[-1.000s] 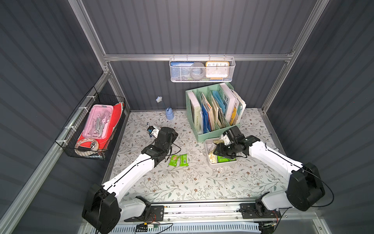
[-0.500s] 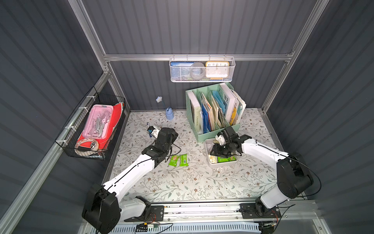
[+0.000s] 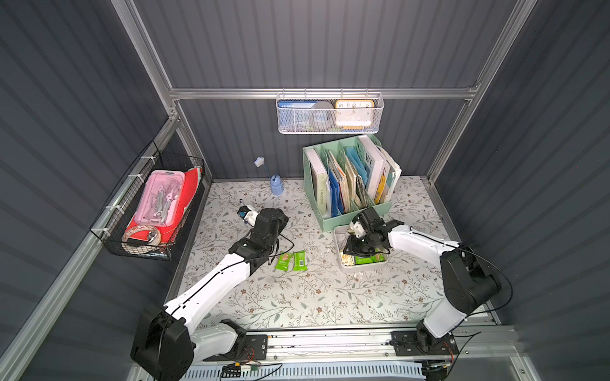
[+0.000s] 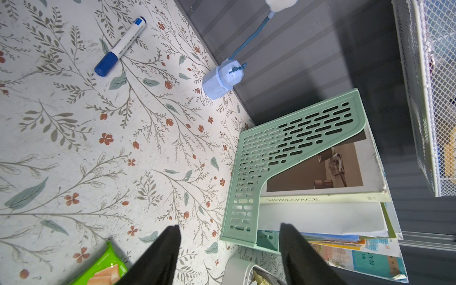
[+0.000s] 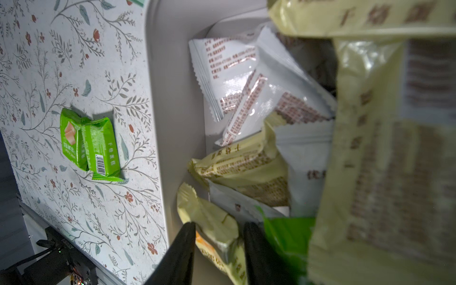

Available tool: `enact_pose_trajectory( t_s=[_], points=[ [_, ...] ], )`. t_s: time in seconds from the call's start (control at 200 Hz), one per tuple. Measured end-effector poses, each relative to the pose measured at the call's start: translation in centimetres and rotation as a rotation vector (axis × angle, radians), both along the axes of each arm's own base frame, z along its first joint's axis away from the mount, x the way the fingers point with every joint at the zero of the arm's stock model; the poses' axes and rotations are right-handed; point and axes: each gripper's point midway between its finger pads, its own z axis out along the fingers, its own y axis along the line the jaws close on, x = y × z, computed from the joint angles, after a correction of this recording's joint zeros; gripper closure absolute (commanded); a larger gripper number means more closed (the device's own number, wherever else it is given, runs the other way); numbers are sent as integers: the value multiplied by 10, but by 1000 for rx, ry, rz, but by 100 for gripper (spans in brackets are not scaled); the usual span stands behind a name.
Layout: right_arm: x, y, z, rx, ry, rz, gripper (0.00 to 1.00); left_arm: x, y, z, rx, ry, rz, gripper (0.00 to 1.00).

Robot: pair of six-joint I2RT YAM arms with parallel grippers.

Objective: Take the cookies out of the storage box
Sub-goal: Pick up the cookie from the storage box.

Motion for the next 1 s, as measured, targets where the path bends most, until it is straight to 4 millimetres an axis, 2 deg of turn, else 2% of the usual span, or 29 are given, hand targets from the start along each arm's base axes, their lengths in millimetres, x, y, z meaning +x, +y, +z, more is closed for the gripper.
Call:
enact_pose_trajectory(
  t_s=[0.335, 0.655, 0.85, 1.0],
  points=[
    [5, 5, 2, 24, -22, 5, 84, 0, 0, 0, -7, 1, 4, 32],
    [4, 3, 5, 21, -29, 3, 95, 0, 0, -3, -17, 7, 10, 32],
    [3, -3, 27, 40, -69, -11, 100, -1, 2, -6, -15, 15, 22, 32],
    [6, -10, 53, 65, -126, -45, 100, -3, 5, -12, -13, 31, 37, 32]
  ],
)
